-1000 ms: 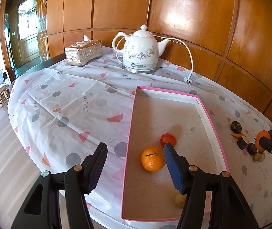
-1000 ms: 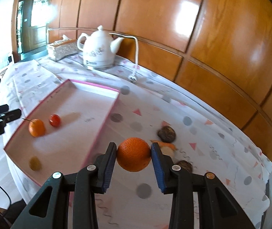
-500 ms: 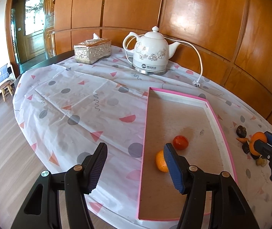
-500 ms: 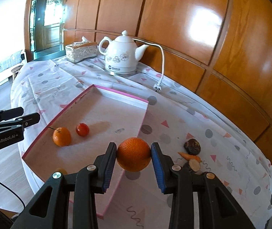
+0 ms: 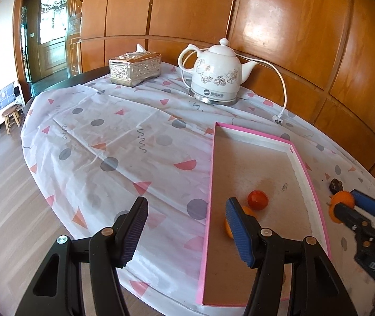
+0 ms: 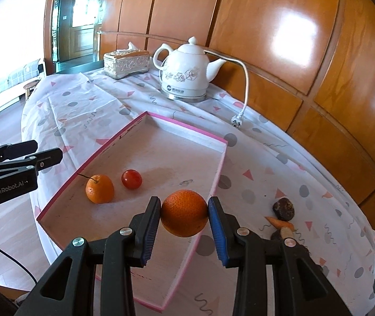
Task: Organize fruits
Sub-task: 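Carry the large orange into the pink tray and open the right tool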
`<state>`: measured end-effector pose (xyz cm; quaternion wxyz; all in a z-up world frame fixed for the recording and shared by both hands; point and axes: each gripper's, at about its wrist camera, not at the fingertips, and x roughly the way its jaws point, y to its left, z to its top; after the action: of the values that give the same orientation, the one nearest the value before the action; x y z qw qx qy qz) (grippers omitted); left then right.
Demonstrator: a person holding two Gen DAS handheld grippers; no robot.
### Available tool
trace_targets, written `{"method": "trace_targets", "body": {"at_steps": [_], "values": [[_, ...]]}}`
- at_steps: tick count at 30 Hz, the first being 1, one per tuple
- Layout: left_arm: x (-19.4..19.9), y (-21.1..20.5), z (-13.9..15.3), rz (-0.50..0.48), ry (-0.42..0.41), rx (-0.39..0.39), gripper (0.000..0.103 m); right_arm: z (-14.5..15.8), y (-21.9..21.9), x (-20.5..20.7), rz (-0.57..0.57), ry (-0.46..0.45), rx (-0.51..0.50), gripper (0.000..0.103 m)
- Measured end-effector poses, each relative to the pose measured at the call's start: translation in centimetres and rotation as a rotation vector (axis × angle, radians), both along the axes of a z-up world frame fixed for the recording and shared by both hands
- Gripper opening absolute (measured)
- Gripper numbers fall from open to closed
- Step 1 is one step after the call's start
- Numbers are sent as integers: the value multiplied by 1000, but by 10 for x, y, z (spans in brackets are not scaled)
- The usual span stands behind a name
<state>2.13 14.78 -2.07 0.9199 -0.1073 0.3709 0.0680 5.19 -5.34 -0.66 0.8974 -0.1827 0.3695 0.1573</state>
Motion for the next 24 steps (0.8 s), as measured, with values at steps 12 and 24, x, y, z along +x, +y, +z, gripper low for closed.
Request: {"method": "trace_targets", "body": {"at_steps": [12,24], "values": [[0,6,-3,9,1,-4,62,-23,18,16,-6,51,9,38],[-1,1,-4,-5,6,-8,62,-19,14,18,-46,25,38,38]]}}
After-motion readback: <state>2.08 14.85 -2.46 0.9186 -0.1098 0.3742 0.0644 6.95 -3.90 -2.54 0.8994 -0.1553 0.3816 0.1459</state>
